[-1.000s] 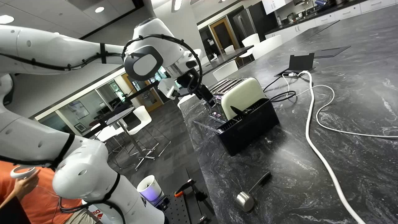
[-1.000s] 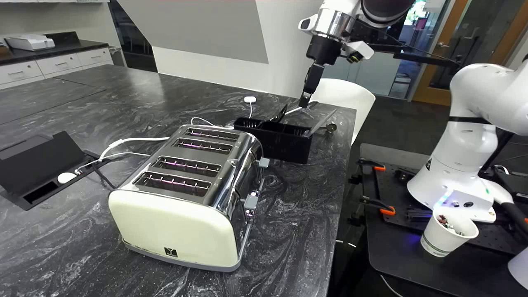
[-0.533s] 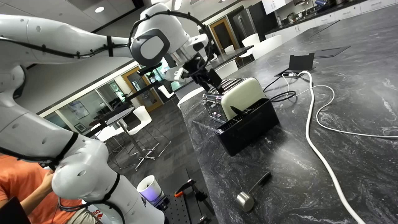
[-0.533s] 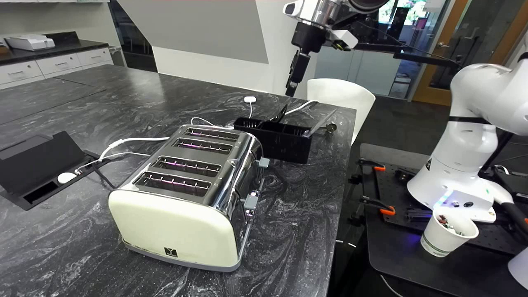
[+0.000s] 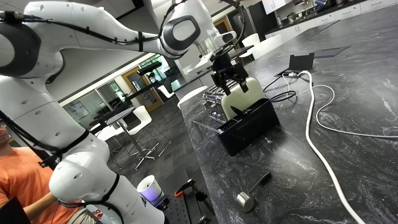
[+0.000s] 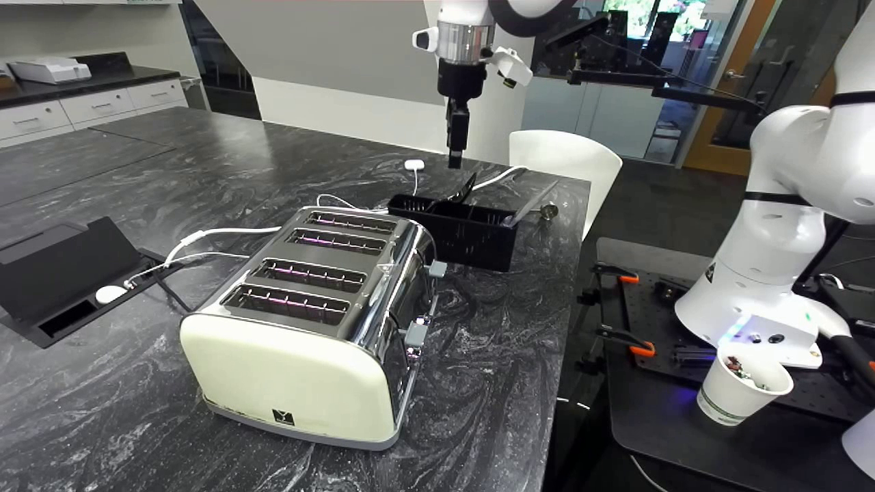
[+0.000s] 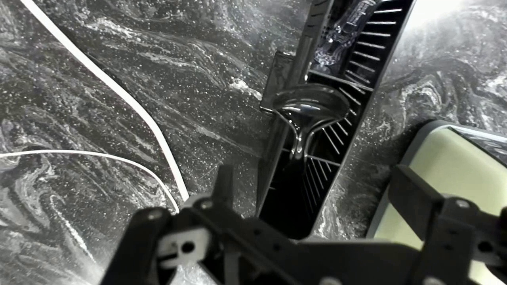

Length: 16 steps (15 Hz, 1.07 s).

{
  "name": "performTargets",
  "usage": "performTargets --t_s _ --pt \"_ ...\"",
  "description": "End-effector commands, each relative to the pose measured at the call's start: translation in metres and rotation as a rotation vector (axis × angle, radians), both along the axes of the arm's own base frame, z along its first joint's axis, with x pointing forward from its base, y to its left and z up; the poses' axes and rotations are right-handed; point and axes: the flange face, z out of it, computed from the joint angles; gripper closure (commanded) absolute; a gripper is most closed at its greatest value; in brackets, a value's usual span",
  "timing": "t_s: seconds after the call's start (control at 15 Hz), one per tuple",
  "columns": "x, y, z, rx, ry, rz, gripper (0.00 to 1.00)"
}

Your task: Put the black spoon on the counter

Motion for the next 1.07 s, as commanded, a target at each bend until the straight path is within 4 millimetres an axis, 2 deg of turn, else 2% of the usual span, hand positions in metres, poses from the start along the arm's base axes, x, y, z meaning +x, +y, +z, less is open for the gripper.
performTargets --t_s 0.0,0.07,0.33,0.4,0.53,1.0 --pt "0.025 -0.004 -0.020 -0.043 0.063 0.074 0.04" --pt "0.028 -0.005 -0.026 -0.046 0.072 0.092 0.13" --pt "0.036 -0.009 -0.050 -0.050 0.107 0.134 0.27" --pt "0.036 -0.010 -0.054 -0.049 0.116 0.134 0.24" --pt "0.036 -0.009 -0.060 -0.043 0.137 0.130 0.25" --pt "0.029 -0.001 -0.065 -0.012 0.205 0.125 0.36"
